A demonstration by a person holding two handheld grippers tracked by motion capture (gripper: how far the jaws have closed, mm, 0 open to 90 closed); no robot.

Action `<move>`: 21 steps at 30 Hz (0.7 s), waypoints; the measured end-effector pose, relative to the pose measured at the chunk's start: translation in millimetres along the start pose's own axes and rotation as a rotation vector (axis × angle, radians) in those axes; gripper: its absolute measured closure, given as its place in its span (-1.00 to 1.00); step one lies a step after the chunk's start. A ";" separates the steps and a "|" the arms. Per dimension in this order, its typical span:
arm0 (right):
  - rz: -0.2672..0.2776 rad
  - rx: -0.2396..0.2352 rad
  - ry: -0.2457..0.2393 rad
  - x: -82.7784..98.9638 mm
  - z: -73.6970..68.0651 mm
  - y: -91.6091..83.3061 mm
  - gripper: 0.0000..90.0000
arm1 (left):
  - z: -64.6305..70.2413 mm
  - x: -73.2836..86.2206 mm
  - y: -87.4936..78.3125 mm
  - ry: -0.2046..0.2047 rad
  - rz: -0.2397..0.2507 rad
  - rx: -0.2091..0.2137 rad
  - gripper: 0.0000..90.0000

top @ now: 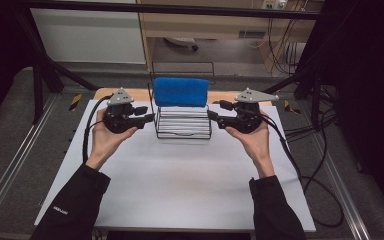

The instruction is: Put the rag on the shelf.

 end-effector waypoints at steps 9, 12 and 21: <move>-0.062 0.020 0.033 40.5 7.5 -17.6 -0.68 | -4.4 51.8 -14.0 -0.031 -0.037 -0.013 -0.25; -0.074 0.024 0.048 58.1 11.4 -23.8 -0.77 | -4.8 71.4 -18.1 -0.037 -0.052 -0.018 -0.38; -0.146 0.030 0.076 126.0 20.3 -44.1 -0.94 | -3.0 130.1 -30.1 -0.075 -0.063 -0.033 -0.70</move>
Point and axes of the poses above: each handheld gripper's, and its own axes: y roughly forward along the jaws, x roughly out of its underside, z roughly to its right, the point moved 7 cm from there along y, roughly forward along the jaws, and after that the axes turned 4 degrees about x, right-handed, at the moved point
